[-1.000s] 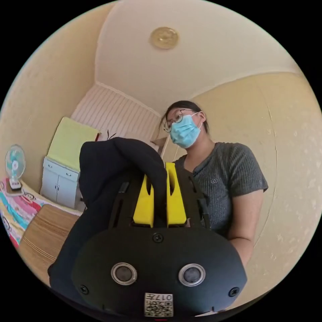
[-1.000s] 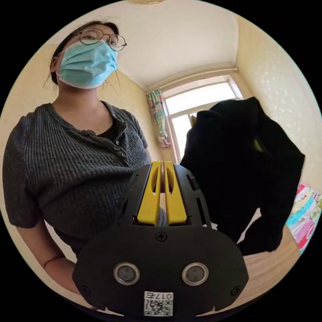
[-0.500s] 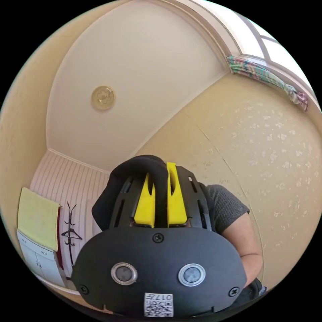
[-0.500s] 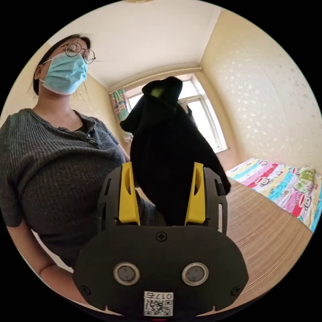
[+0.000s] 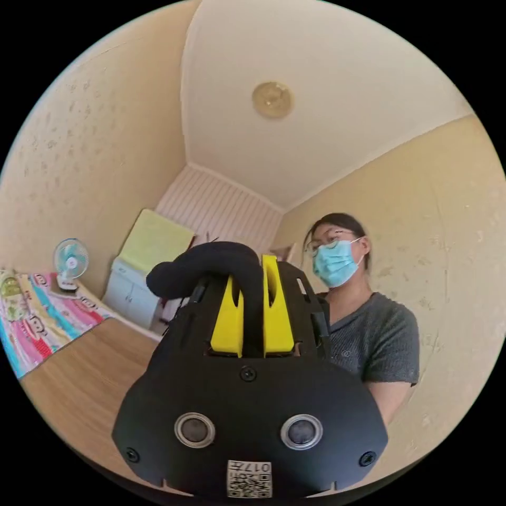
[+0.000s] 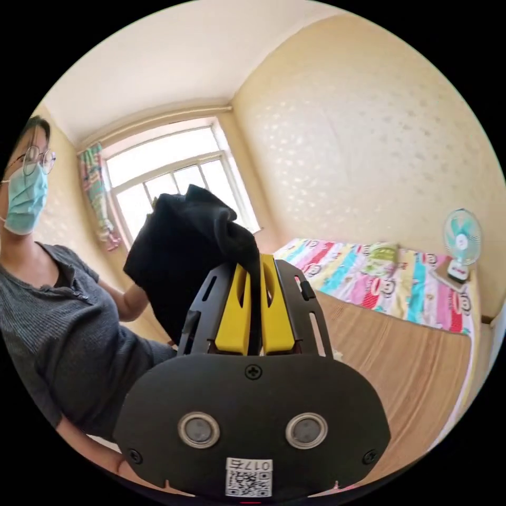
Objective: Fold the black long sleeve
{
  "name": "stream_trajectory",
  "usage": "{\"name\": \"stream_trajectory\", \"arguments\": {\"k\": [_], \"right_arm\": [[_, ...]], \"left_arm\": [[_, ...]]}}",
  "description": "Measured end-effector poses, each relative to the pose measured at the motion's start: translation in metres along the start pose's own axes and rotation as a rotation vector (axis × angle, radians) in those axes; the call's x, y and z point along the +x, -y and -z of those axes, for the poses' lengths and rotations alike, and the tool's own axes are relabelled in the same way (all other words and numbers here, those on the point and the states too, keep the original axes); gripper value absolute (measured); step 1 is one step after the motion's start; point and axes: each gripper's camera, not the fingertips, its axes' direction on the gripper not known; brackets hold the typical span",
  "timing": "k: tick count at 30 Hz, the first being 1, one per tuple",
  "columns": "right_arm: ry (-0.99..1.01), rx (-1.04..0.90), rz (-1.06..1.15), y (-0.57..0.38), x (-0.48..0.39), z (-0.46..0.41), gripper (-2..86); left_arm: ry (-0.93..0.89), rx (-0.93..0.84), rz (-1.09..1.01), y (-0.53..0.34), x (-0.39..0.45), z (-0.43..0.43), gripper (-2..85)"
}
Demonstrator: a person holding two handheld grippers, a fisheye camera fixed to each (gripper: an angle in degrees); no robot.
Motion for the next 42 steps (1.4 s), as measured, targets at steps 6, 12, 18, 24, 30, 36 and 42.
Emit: {"name": "stream_trajectory", "arguments": {"k": [6,12,18,24,30,36,42], "right_arm": [[-0.366,0.184,0.13,0.047,-0.077,0.04,4.4],[-0.423,0.255,0.172,0.067,-0.116,0.044,4.5],[-0.406,0.36,0.218,0.074,-0.139,0.105,4.4],[-0.324,0.39,0.134,0.074,-0.136,0.166,4.4],[-0.273,0.247,-0.034,0.123,-0.089,0.15,4.9],[-0.394,-0.257,-0.329,0.175,0.139,-0.007,5.5],[-0.347,-0.609,-0.661,0.067,0.35,-0.181,9.4]], "left_arm": [[0.419,-0.524,0.083,-0.024,-0.02,-0.092,4.9],[0.733,-0.896,0.217,-0.08,-0.087,-0.185,1.5],[0.891,-0.559,0.028,-0.032,-0.033,-0.204,0.4],[0.725,-0.262,-0.171,0.026,0.058,-0.191,0.5],[0.882,-0.238,-0.07,0.078,0.04,-0.178,1.3],[1.046,-0.33,0.403,0.058,-0.239,-0.119,7.2],[1.46,-0.459,0.912,-0.101,-0.463,-0.021,8.6]]}}
